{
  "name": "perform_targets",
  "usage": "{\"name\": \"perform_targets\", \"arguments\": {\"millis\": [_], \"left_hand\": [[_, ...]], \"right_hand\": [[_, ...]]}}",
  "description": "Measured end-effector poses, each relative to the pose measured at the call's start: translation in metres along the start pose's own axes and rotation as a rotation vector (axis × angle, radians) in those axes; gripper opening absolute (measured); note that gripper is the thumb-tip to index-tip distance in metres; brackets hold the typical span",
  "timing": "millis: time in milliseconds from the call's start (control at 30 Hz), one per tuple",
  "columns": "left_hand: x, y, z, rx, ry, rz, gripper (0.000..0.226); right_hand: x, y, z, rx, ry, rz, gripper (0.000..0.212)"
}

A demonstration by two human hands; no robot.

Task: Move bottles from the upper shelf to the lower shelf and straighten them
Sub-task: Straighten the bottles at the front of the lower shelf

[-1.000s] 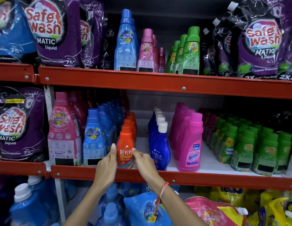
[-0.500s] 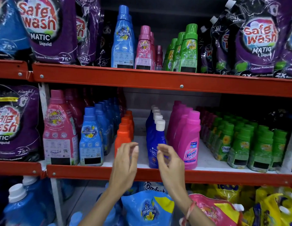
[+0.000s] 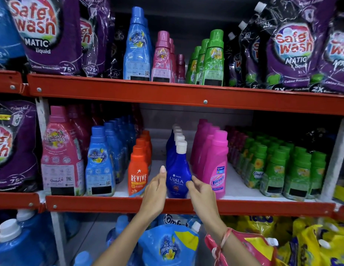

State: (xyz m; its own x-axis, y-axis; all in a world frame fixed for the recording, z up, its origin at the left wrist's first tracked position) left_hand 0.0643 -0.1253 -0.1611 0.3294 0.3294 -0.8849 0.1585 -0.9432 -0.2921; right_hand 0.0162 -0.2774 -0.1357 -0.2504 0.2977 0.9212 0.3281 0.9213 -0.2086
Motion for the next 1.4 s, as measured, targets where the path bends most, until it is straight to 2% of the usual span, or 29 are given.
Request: {"name": "perform_targets", "arguments": {"millis": [67,233,333,433,467,533,600,667,733,800,867,1000,1067,1200,1300,1333,1400], "left_hand": [[0.004,0.001,0.003,0.003,-0.007,0.024,0.097],[0.005,0.002,0.005,-0.022,-0.002,0.011,0.066],[-0.012,-0.001,0.014,-0.091,0.066,-0.074,0.058],[-0.040,-0.009,0.029,-0.317,0.226,-0.153,0.050],[-0.047,-0.007,0.034,-0.347,0.287,-0.150,0.050],[-0.056,0.010,0.038,-0.274,0.333,-0.103,0.053],[-0.060,0.038,0.040,-0.056,0.268,-0.051,0.064],[-0.061,0.066,0.040,0.163,0.173,-0.051,0.076],[-0.060,0.086,0.039,0.323,0.071,-0.061,0.073],[-0.059,0.099,0.038,0.425,-0.008,-0.048,0.075],[-0.060,0.106,0.034,0.457,-0.030,0.006,0.080],[-0.060,0.107,0.029,0.427,-0.045,0.016,0.048],[-0.058,0.108,0.026,0.426,-0.070,0.003,0.043],[-0.042,0.111,0.015,0.397,-0.104,-0.007,0.061],[-0.053,0.104,0.020,0.401,-0.058,-0.035,0.062],[-0.053,0.106,0.024,0.436,-0.078,-0.010,0.069],[-0.055,0.101,0.027,0.414,-0.012,-0.080,0.080]], "right_hand": [[-0.003,0.002,-0.003,0.010,-0.004,-0.020,0.025],[-0.005,0.001,-0.007,0.030,-0.013,-0.025,0.026],[-0.007,-0.005,-0.007,0.025,-0.028,0.000,0.030],[-0.001,-0.033,-0.003,-0.164,-0.150,0.009,0.027],[-0.001,-0.046,-0.002,-0.251,-0.189,-0.008,0.023],[-0.007,-0.069,-0.003,-0.387,-0.208,-0.047,0.019],[-0.018,-0.082,-0.012,-0.407,-0.162,-0.036,0.023],[-0.031,-0.084,-0.026,-0.291,-0.059,0.011,0.039],[-0.044,-0.083,-0.036,-0.160,0.054,0.048,0.054],[-0.050,-0.083,-0.041,-0.081,0.089,0.060,0.049],[-0.048,-0.083,-0.041,-0.037,0.069,0.037,0.037],[-0.051,-0.089,-0.042,-0.091,0.023,0.059,0.033],[-0.054,-0.094,-0.040,-0.141,0.025,0.062,0.033],[-0.055,-0.097,-0.039,-0.144,0.006,0.062,0.034],[-0.057,-0.098,-0.041,-0.127,0.002,0.058,0.035],[-0.059,-0.097,-0.041,-0.112,-0.003,0.067,0.036],[-0.062,-0.098,-0.042,-0.093,-0.001,0.108,0.036]]}}
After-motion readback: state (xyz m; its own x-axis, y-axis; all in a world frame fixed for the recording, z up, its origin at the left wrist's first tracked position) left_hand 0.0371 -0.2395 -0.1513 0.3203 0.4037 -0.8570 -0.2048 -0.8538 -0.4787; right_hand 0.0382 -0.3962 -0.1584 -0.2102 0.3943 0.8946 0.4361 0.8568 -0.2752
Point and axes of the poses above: each hand's wrist, its own z-axis away from the middle knuckle, its own y-axis out of the palm, x = y × z, the point moved 8 cm from there along -z, towards the middle knuckle, and after that the axes turned 5 degrees about -z, right-handed, at the moved point
